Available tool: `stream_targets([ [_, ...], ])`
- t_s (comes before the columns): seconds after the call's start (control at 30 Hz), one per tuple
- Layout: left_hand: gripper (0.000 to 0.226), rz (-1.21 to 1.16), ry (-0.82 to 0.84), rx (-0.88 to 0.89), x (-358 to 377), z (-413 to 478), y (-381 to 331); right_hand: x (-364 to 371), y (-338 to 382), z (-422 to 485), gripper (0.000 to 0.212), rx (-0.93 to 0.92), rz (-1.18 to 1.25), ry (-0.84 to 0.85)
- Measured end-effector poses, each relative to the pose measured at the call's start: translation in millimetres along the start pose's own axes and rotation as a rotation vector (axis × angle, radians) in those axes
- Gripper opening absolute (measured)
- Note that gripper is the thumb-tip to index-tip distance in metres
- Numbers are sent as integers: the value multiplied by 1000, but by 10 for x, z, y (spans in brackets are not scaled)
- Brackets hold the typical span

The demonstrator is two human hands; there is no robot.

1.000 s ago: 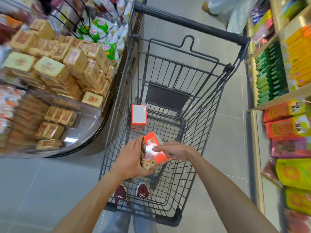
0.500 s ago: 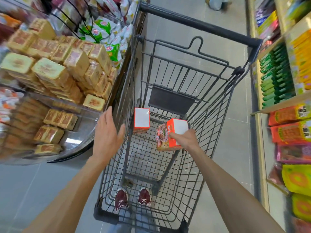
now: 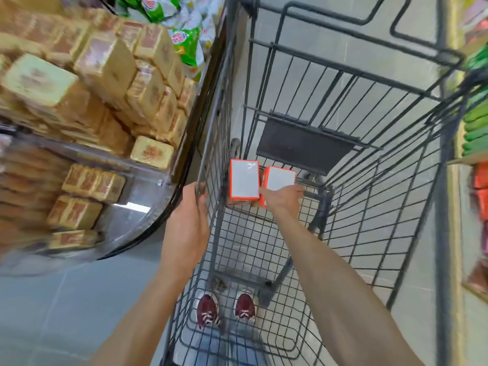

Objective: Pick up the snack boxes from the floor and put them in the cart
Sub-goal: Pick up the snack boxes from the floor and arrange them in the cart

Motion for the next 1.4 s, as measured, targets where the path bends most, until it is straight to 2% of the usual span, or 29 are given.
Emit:
stream_targets([
  [0.17,30,-14,3,-10,-5,4,6,107,196,82,105,-72,-1,-24],
  [0.33,30,-5,1,-17,-16,-10,-18,296,247,49,93,-101,37,36],
  [0.67,20,-14,-14,8,-32,-18,-42,263,55,47,90,-125,83,167],
  [0.73,19,-5,-21,18,-47,-22,-49,175,17,31,84,-130,91,188],
  [0.9,18,-14,22,6,-84,-48,-110,-287,12,-135,68,-205,63,220],
  [1.0,20,37,129,-10,-122,-57,-181,-698,41,-364,62,-275,-33,211],
  [1.2,30,175,294,-31,-337,-44,-488,-1592,33,-960,47,-402,-132,70],
  [1.23,32,197,304,-21,-384,-43,-549,-1762,23,-1118,43,-426,-159,34],
  [1.33,46,332,356,86,-500,-95,-827,-2221,-67,-1577,50,-463,-247,-65],
  [1.4,49,427,395,215,-544,-186,-1141,-2514,-189,-1874,46,-471,-256,-119],
])
Point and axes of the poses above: each hand's wrist, its own z-axis towards the middle knuckle, its own x-axis out of the palm, y = z × x, the point moved 8 cm from there along z, towards the middle knuckle, and after that the axes turned 6 degrees about -y, right-handed, at the moved point
